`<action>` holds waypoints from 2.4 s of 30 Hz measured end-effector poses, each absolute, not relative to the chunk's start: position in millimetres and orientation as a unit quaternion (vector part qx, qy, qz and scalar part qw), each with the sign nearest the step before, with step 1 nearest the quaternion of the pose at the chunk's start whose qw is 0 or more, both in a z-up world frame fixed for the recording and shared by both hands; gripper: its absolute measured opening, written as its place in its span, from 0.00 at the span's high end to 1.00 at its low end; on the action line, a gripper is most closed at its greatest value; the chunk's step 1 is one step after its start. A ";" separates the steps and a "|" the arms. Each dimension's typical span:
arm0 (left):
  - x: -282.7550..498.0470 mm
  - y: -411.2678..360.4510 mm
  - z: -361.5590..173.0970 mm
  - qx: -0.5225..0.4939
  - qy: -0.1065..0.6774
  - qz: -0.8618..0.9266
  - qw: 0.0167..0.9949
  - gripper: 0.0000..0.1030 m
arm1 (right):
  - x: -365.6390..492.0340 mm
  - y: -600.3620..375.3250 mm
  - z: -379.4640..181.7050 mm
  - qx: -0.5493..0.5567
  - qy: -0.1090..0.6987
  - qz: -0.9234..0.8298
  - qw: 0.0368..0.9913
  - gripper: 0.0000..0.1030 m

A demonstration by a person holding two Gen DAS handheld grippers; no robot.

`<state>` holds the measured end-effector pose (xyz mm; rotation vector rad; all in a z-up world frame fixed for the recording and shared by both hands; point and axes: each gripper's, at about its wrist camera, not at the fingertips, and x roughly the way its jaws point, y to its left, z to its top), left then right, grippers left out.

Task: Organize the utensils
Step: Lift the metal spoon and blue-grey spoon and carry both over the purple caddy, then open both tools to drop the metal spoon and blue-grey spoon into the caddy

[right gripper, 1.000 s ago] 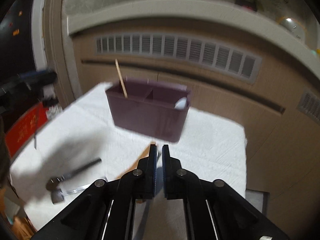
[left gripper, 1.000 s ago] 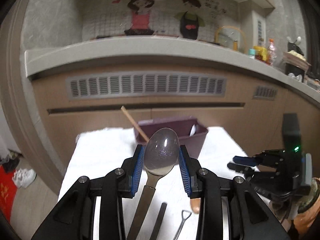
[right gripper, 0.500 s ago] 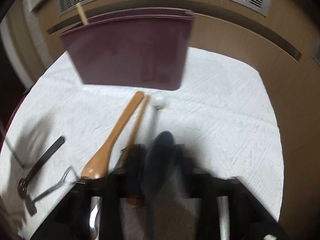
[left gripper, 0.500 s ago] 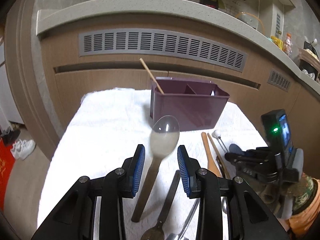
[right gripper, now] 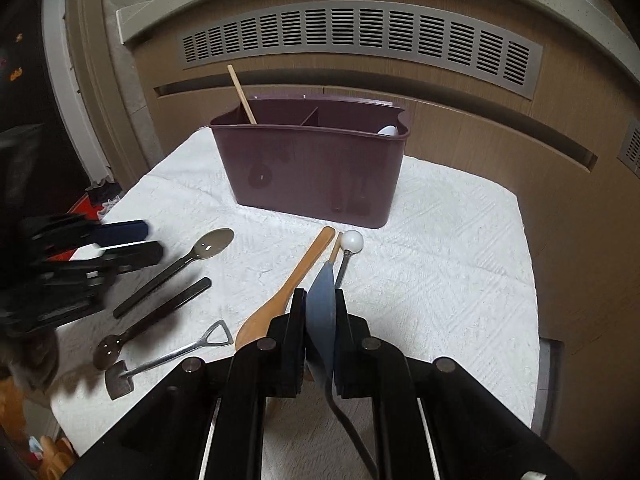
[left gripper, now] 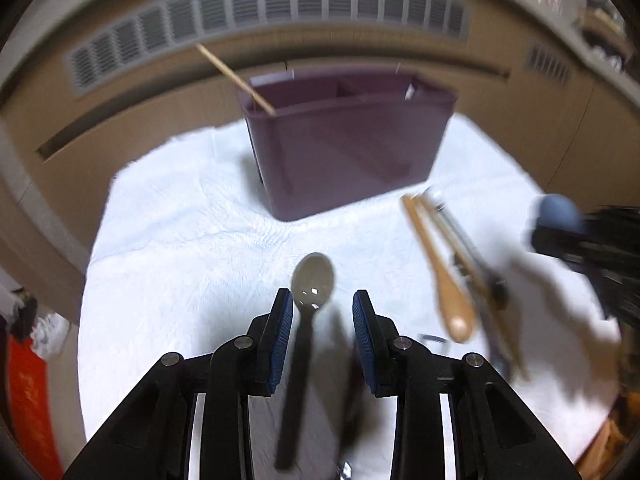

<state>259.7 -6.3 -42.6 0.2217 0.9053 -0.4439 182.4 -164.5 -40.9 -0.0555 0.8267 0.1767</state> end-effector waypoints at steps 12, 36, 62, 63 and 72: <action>308.0 -32.9 -73.5 0.143 0.503 -0.196 0.830 0.69 | 182.9 -166.6 -39.4 -0.028 0.400 0.107 0.910 0.91; 259.1 -1.0 203.0 0.019 0.105 -0.217 0.970 0.70 | 229.4 -163.7 165.8 -0.009 0.144 0.170 0.975 0.90; 404.9 -11.2 44.1 -0.027 0.260 -0.216 0.941 0.70 | 405.0 -179.8 38.4 0.120 0.250 0.250 0.928 0.90; 404.1 -10.3 38.5 -0.027 0.265 -0.216 0.939 0.70 | 405.9 -177.8 34.8 0.120 0.251 0.253 0.927 0.90; 390.2 -12.7 23.1 -0.016 0.288 -0.211 0.934 0.69 | 386.2 -176.1 7.7 0.089 0.280 0.238 0.926 0.89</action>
